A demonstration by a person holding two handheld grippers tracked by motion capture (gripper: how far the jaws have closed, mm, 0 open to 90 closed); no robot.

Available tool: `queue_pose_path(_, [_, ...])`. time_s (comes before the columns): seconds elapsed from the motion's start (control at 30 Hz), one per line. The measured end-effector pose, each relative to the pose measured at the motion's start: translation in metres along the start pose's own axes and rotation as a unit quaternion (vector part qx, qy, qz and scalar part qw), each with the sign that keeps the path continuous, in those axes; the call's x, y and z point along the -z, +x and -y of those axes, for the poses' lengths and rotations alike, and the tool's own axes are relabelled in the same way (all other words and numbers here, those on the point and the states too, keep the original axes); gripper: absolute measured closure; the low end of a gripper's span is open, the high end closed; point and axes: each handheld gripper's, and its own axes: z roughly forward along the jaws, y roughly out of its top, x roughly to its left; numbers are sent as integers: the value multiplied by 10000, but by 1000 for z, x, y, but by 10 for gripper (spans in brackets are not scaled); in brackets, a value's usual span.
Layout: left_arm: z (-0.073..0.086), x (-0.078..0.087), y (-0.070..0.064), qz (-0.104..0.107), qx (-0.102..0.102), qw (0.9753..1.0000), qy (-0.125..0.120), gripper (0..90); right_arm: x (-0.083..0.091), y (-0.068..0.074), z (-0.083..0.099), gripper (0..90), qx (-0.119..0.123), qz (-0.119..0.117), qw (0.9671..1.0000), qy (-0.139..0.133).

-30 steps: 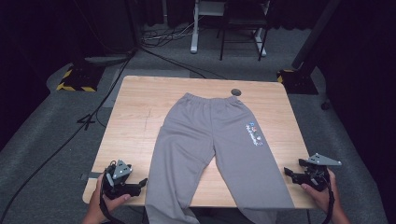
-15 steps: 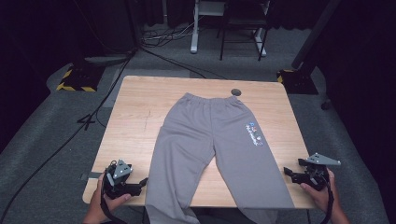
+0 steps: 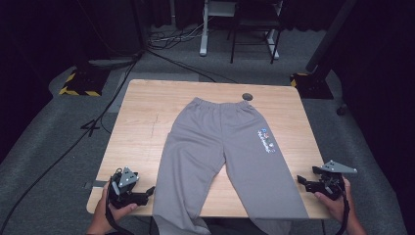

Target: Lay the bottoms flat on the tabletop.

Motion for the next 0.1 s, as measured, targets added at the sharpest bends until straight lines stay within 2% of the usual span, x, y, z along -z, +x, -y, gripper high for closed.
queue_pose_path(0.1, [0,0,0,-5,9,10000,-4,158,0,0,0,194,4,-6,10000,2])
